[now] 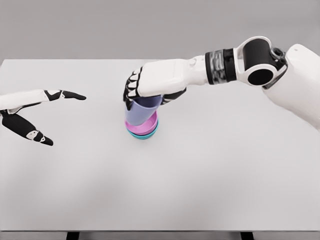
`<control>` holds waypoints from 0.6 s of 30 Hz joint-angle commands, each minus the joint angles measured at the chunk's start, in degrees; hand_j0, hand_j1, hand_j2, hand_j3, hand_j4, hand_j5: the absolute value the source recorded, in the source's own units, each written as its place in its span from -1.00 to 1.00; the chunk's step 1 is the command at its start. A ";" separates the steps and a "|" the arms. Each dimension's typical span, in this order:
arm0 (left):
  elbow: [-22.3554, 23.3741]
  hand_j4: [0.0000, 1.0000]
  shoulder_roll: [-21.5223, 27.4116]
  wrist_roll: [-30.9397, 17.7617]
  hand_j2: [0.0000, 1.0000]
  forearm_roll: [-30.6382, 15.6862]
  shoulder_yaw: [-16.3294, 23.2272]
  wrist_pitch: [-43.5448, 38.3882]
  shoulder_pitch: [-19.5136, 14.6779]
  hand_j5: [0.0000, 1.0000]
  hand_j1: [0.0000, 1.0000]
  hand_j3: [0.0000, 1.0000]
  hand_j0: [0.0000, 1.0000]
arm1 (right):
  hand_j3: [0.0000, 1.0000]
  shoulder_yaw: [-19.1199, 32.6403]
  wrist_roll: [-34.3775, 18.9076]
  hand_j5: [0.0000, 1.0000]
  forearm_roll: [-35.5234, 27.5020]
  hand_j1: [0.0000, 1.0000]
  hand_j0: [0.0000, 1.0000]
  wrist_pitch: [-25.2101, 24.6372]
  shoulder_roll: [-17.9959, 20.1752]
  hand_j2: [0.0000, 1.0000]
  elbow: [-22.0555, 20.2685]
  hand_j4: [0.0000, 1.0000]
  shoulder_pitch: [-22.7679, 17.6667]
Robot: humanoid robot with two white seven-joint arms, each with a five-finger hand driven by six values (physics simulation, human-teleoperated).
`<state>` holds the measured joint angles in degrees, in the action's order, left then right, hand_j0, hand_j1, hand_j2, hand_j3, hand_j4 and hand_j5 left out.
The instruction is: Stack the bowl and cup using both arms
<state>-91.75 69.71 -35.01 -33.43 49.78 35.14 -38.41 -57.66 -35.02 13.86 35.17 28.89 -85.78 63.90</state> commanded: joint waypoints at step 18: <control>-0.10 1.00 -0.01 0.01 1.00 -0.41 0.06 -0.14 0.18 1.00 1.00 1.00 1.00 | 0.32 -3.95 0.02 0.32 0.12 0.32 0.32 -0.17 -0.23 0.32 5.19 0.32 -0.18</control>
<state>-91.83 69.57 -35.01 -33.36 49.90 35.14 -38.23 -61.48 -35.01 14.30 35.16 28.64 -81.02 63.72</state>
